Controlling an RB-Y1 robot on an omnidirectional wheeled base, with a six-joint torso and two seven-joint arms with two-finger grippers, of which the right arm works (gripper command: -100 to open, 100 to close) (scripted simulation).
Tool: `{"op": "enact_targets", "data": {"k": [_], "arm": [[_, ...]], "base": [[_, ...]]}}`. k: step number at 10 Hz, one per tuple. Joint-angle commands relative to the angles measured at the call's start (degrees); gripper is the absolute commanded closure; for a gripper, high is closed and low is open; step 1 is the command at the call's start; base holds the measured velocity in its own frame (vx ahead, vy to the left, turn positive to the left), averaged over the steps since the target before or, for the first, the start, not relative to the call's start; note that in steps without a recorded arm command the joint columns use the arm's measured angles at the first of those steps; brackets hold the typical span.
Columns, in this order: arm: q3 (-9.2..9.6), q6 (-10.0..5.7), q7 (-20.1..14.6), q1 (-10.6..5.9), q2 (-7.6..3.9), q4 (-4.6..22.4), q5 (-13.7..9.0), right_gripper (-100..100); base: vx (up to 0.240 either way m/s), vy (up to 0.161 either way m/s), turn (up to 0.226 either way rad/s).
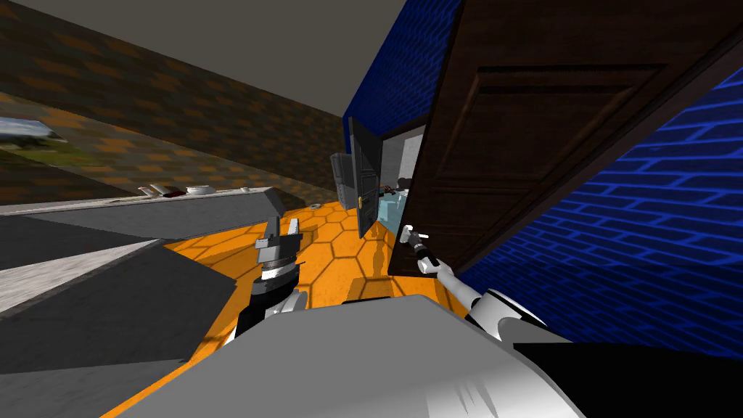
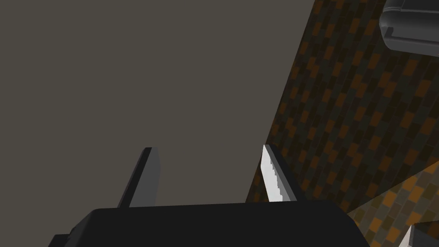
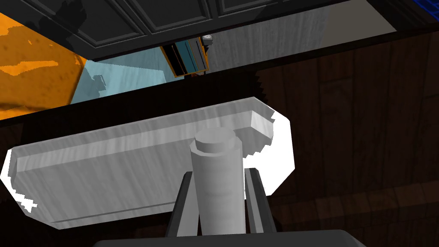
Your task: Pull the door open
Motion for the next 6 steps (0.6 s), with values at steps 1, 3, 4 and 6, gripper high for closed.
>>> {"op": "enact_targets", "data": {"k": [1, 3, 4, 6], "arm": [[0.88, -0.49, -0.7, 1.00, -1.50, -0.3, -0.4, 100], [2.18, -1.02, -1.5, 1.61, -2.69, -1.1, -0.8, 100], [2.64, -1.21, -1.7, 1.82, -3.11, -1.3, -0.9, 100], [4.37, -1.90, -2.3, 2.04, -3.35, -2.6, -1.0, 100]], "base": [[-0.171, -0.066, 0.087], [-0.186, -0.087, 0.084], [-0.182, -0.037, 0.054], [-0.107, -0.024, 0.077]]}}
